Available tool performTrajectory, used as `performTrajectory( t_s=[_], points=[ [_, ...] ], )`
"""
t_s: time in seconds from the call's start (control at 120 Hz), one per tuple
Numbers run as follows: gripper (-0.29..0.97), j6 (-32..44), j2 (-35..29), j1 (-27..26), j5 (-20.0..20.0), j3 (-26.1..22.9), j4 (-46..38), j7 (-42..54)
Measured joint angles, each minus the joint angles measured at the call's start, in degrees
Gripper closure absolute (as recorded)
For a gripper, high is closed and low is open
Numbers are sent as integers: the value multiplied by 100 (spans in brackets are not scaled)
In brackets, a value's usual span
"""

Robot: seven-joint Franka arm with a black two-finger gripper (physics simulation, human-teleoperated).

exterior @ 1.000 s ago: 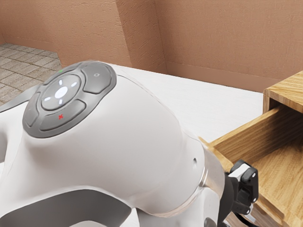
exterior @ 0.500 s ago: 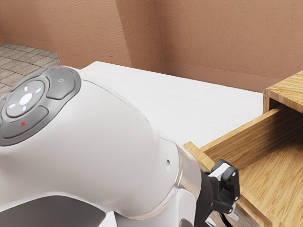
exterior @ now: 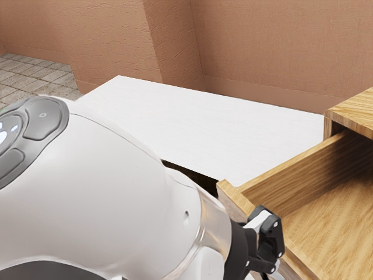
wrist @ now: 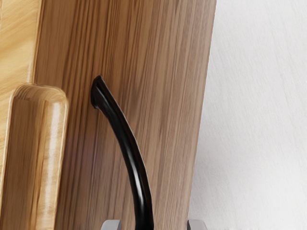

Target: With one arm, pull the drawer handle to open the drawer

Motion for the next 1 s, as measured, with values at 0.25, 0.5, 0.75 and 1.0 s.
performTrajectory(
  t_s=[0.25,0.5,0.75,1.0],
  points=[
    [58,-2,-181,-8,-63,0,-153,-1],
    [59,-1,-358,-8,-161,-26,-270,-2],
    [59,-11,-656,-8,-277,-42,-457,-2],
    [53,-65,-802,-7,-393,-143,-428,3]
  ],
)
